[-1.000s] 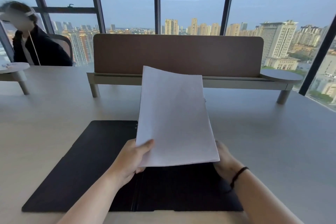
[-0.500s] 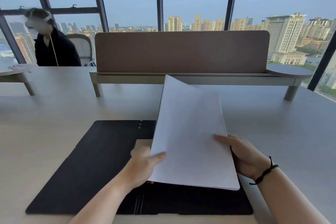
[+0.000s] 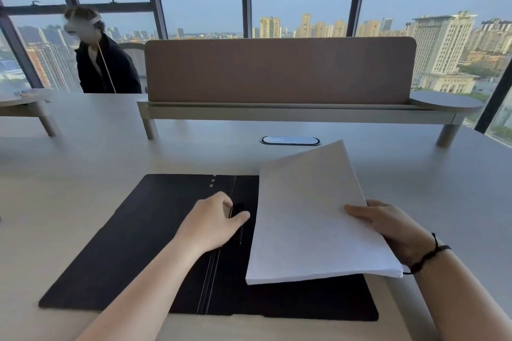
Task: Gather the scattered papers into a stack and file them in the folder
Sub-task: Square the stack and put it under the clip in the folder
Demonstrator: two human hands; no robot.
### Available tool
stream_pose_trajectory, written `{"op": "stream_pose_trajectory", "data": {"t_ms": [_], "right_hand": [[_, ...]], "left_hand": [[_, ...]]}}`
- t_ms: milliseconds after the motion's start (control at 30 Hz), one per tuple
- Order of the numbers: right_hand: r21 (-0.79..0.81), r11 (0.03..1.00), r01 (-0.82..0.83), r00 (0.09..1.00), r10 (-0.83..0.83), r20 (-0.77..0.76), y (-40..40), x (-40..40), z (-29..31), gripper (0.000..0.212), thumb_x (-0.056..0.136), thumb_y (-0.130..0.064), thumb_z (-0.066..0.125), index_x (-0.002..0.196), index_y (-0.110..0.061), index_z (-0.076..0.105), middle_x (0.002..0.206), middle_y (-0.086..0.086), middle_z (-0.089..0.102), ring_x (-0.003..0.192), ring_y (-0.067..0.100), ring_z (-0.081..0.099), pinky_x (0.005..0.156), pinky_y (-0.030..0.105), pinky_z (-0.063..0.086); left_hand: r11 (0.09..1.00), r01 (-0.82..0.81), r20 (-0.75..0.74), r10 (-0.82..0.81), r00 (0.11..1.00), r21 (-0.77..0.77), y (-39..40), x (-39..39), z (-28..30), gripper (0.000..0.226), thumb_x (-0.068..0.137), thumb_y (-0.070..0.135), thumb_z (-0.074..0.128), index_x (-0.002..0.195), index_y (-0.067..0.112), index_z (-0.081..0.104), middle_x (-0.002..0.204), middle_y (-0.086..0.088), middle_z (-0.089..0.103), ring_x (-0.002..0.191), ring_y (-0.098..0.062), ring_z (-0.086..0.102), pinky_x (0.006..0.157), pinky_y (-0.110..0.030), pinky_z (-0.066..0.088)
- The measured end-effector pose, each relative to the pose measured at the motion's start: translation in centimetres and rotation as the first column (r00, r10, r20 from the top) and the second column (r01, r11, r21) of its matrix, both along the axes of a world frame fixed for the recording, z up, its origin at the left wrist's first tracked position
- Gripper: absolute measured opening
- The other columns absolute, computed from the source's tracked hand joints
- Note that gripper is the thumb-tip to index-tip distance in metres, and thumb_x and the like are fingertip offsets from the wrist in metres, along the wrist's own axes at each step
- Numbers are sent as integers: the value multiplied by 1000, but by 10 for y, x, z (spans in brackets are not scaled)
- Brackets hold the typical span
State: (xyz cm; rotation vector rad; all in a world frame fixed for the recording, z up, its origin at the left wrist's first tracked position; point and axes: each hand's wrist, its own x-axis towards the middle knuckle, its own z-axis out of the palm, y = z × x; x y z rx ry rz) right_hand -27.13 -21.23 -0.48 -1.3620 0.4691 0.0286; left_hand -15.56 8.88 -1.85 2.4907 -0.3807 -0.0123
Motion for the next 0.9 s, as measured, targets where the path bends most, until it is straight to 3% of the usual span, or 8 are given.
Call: {"op": "stream_pose_trajectory", "data": {"t_ms": [100, 300, 433, 500, 633, 767, 833, 900], "right_hand": [[-4, 1000, -4, 1000, 4, 6, 1, 0, -2, 23, 97, -7, 56, 113, 5, 68, 102, 25, 76, 71, 35, 76, 58, 39, 63], [0, 1000, -15, 1000, 15, 9, 4, 1, -4, 22, 97, -7, 57, 112, 3, 68, 101, 24, 76, 71, 34, 76, 60, 41, 63], [-10, 1000, -20, 1000, 20, -6, 4, 2, -3, 23, 97, -8, 56, 114, 2, 68, 104, 25, 75, 73, 35, 76, 62, 42, 64], [-15, 1000, -25, 1000, 25, -11, 4, 2, -3, 24, 97, -9, 56, 115, 2, 68, 106, 26, 75, 74, 36, 75, 63, 42, 64], [-30, 999, -16, 1000, 15, -22, 5, 0, -2, 23, 97, -9, 57, 112, 1, 69, 104, 25, 76, 72, 34, 75, 62, 42, 64], [-34, 999, -6, 1000, 5, -18, 9, 0, -1, 21, 97, -8, 55, 111, 1, 69, 100, 24, 77, 69, 33, 76, 60, 42, 64], [-38, 999, -5, 1000, 4, -20, 10, 0, 0, 21, 97, -8, 55, 110, 2, 69, 99, 23, 77, 68, 33, 76, 59, 40, 64], [-54, 999, -3, 1000, 2, -26, 10, -1, 0, 22, 97, -9, 56, 112, 2, 68, 100, 24, 77, 69, 33, 75, 61, 40, 64]], "left_hand": [[985, 20, 18, -24, 1000, 171, -10, 10, -4, 65, 79, 66, 63, 125, 21, 55, 93, 10, 61, 82, -12, 63, 68, -29, 51], [983, 44, 84, -60, 995, 179, -13, 15, -9, 45, 92, 48, 56, 116, 10, 57, 86, 0, 64, 71, -17, 63, 64, -34, 55], [990, 80, 22, -84, 996, 120, -8, 17, -6, 40, 97, 39, 53, 123, 10, 55, 89, 2, 62, 69, -21, 70, 59, -33, 59], [993, 98, -11, -98, 995, 59, -4, 18, -7, 39, 97, 35, 55, 130, 14, 54, 89, 5, 61, 61, -16, 69, 52, -23, 54], [982, 149, -152, -166, 974, -117, 5, 17, -7, 45, 95, 32, 61, 137, 19, 52, 60, 8, 62, 39, -5, 59, 44, -12, 43], [995, 96, -97, -95, 991, -4, -1, 11, -2, 57, 85, 49, 66, 132, 20, 53, 81, 6, 66, 61, -5, 66, 55, -18, 53], [988, 82, -9, -81, 997, 131, -7, 9, -4, 55, 86, 47, 62, 128, 12, 52, 86, 3, 64, 74, -12, 66, 68, -31, 56], [977, 90, 32, -98, 995, 192, -11, 8, -5, 45, 90, 41, 56, 118, 7, 51, 86, -2, 64, 77, -20, 66, 65, -36, 54]]}}
